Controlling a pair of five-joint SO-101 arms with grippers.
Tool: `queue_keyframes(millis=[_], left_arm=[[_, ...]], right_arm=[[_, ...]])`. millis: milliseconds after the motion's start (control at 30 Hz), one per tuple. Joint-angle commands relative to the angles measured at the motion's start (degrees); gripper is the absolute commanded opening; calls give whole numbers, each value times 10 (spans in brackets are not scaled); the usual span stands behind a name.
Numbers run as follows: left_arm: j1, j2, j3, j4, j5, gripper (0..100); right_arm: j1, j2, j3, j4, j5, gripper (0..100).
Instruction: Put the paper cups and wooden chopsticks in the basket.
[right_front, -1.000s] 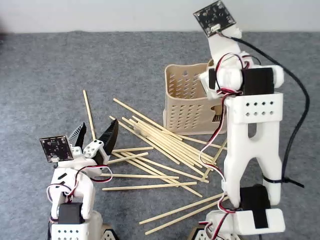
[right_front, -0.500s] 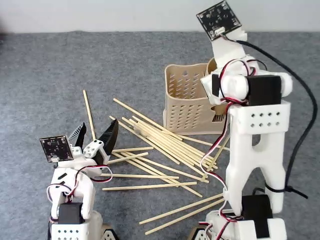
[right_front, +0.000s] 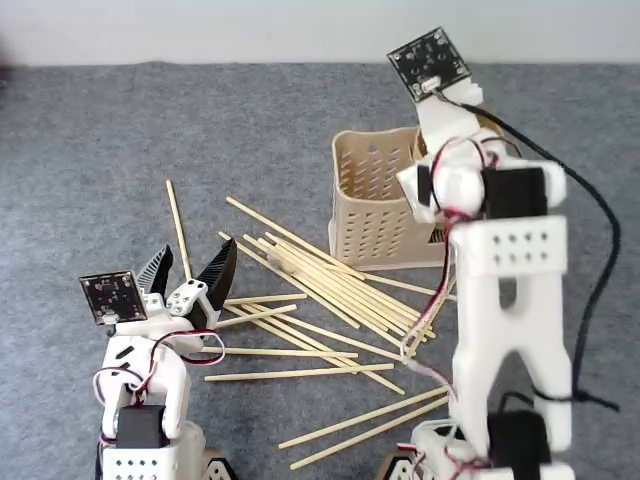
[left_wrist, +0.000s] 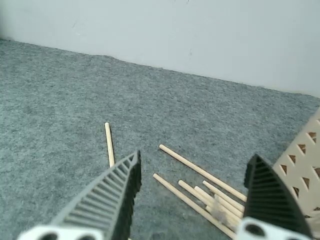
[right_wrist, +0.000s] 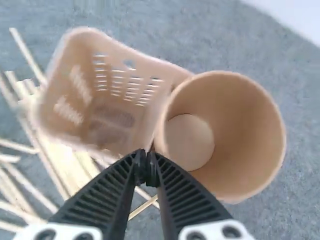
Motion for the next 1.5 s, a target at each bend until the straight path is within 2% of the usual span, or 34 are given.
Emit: queue_keyframes(millis=[0,167,300,533,733,900,967,1100,1200,1467], left_arm=[[-27,-10,-6,-4,-7,316],[-98,-10,-7,-45,-4,316],[-124,-10,-16,-42,-3,316],[-142,-10,-20,-41,-4,316],[-218,-10,-44,7,-5,316],[-232,-10,-43,62,-44,316],[-230,-10,-40,76,-50,316],[-229,-10,-20,62,-51,316],[-229,-10,-15,62,-52,316],[-229,-10,-12,65,-52,316]], right_arm=[[-45,-72,-15,53,5,9],[-98,-84,9,134,-27,12],[-133,-74,82,133,-44,12],[-188,-71,240,16,-45,12],[-213,-71,342,-96,-45,14],[-238,-65,384,-146,-45,117],[-247,-65,394,-162,-45,149],[-253,-36,392,-211,-44,151],[-255,30,369,-243,-44,151],[-269,238,233,-247,-47,151]])
